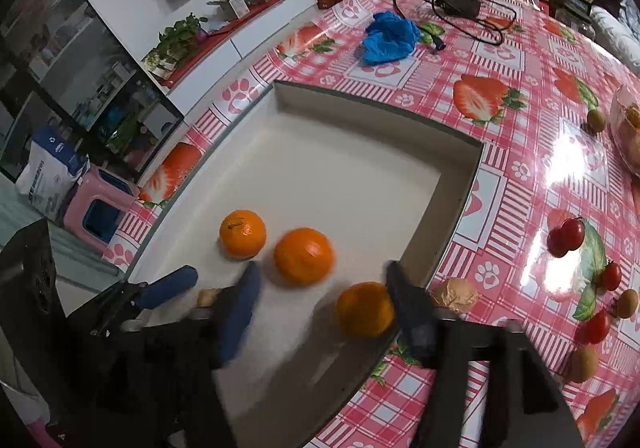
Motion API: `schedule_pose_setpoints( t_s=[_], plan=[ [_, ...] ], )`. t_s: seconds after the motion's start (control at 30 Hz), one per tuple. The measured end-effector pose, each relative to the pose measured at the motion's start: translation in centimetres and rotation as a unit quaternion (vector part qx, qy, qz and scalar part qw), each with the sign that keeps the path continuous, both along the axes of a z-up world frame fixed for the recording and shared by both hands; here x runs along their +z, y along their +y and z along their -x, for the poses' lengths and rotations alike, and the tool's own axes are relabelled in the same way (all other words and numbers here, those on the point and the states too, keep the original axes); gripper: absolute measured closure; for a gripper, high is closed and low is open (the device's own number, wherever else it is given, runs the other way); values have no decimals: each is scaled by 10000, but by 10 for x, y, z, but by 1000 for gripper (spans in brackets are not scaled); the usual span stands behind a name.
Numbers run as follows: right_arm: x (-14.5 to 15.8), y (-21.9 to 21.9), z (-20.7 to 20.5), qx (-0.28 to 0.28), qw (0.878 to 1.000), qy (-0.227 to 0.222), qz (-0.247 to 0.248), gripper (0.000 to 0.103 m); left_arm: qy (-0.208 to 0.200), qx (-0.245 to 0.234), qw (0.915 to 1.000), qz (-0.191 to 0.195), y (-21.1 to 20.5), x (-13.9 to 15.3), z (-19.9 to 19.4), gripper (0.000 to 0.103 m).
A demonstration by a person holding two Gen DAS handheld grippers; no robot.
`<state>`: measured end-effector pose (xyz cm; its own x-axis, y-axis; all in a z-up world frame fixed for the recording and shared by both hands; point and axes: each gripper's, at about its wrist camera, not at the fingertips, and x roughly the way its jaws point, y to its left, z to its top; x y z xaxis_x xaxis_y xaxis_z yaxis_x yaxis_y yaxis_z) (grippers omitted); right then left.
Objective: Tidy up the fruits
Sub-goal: 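Carry both fruits over the white tray and open both tools to drop them, then withdraw both open tools from the tray back over the table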
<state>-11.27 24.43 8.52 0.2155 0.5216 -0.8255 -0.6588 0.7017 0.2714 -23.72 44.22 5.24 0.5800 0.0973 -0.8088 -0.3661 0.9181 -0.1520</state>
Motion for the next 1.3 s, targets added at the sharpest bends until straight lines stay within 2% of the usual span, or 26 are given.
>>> schedule_pose_setpoints(
  t_s=[0.13,0.27,0.37,0.63,0.77,0.87,1.07,1.17,1.3],
  plan=[
    [8,-8,2,-7,9998,-174,-40,23,8,75,10000,-57,-2,1,-3,25],
    [13,-31,-2,-228,9993,-113,-285,23,-62,55,9999,-86,-11,8,-8,25],
    [14,-51,-4,-463,9979,-108,-446,0,-128,-66,9997,-191,-25,16,-16,24],
    [10,-123,-15,-1218,9908,-86,-588,0,-259,-509,9978,-324,-75,31,-37,23],
    [3,-171,-23,-1872,9806,-189,-555,0,-337,-833,9951,-405,-104,39,-47,23],
    [-7,-212,-34,-2494,9667,-143,-561,0,-325,-1144,9921,-392,-132,38,-55,22],
    [-40,-280,-45,-3481,9374,67,-74,0,-9,-1624,9857,-448,-184,8,-71,22],
    [-51,-296,-42,-3640,9309,-31,308,0,95,-1766,9830,-493,-200,-5,-76,22],
    [-61,-303,-33,-3646,9258,-476,882,0,196,-1809,9815,-591,-211,-21,-85,22]
  ],
)
